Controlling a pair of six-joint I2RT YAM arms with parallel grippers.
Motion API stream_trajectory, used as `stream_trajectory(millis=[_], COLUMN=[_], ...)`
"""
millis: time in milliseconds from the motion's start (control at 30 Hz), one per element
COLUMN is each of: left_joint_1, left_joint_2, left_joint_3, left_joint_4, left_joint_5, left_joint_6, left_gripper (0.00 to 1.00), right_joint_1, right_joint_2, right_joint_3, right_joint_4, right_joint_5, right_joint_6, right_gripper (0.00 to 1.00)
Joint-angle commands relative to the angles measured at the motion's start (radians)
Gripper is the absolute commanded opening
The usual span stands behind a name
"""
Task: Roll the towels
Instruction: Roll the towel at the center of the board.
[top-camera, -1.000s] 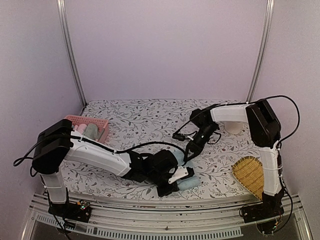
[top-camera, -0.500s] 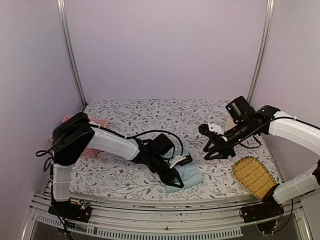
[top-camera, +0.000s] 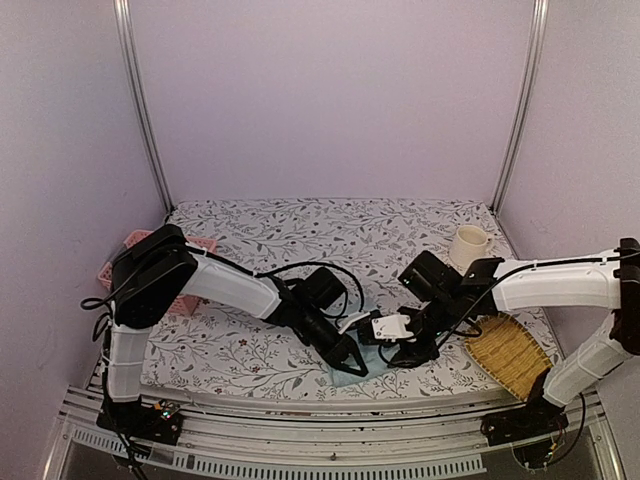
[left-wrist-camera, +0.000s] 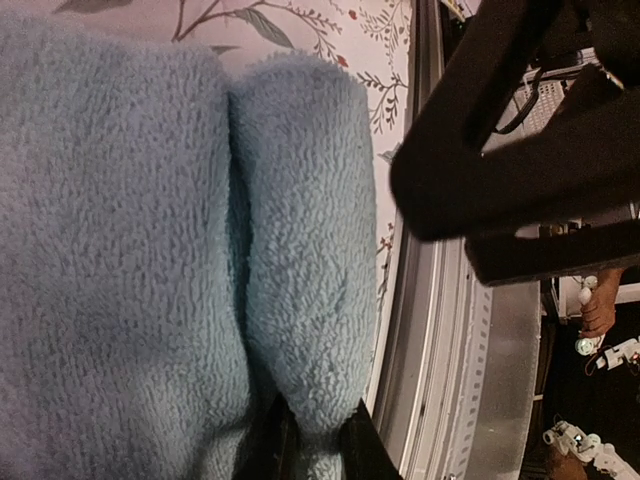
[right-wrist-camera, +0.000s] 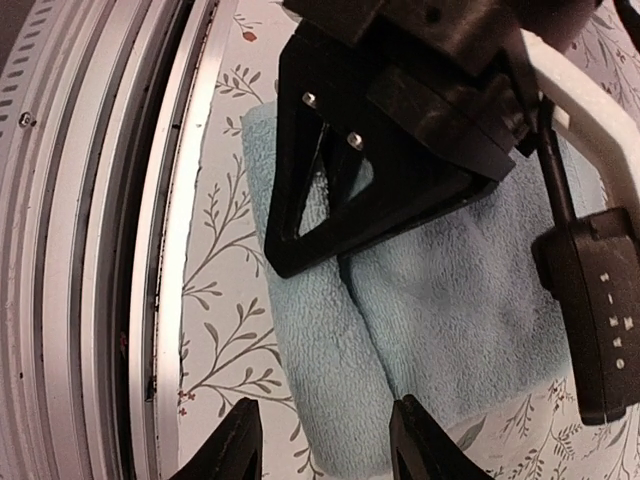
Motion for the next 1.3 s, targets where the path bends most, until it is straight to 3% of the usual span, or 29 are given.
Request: stream_trajectory(millis=[0,167,400,733,900,1067,1267], left_joint_1=[-0.003,-0.002,0.002,0.003,0.002,-0.009,-0.159], left_joint_2=[0.07,0.062,0.051,-0.118,-0.322,-0.545,-0.709], left_joint_3=[-0.04,-0.033,-0.033,-0.124,-0.245,-0.383,-0.511], left_joint_4=[-0.096,-0.105,-0.106,-0.053,0.014,0.095,0.161], left_joint_5=[-0.065,-0.071,-0.079,-0.141,-0.313,-0.57,-0.878], left_joint_6=[-0.028,-0.022,-0.013,-0.014,-0.052,-0.093,0.002], left_gripper=[0.05,0.06,0.08,0.36,0.39,0.4,0.4], right_joint_1=[0.05,0.072,0.077,0.075,0.059,0.0,-0.1], right_joint_2=[0.045,0.092,0.174,0.257,0.285,0.382,0.594], right_joint_3=[-0.023,-0.034,-0.032,-0.003,0.06,0.154,0.373], right_joint_4=[0.107,0.129,0.128,0.049,-0.071,-0.193,-0.444], right_joint_5=[0.057,0.046,0.017,-0.039,-0.161,-0.268,-0.404], right_joint_6=[-0.01,-0.017,-0.037,-0.069,-0.076,-0.094,-0.136], right_gripper=[0.47,0.45,0.33,0.07,0.04,0.04,0.04])
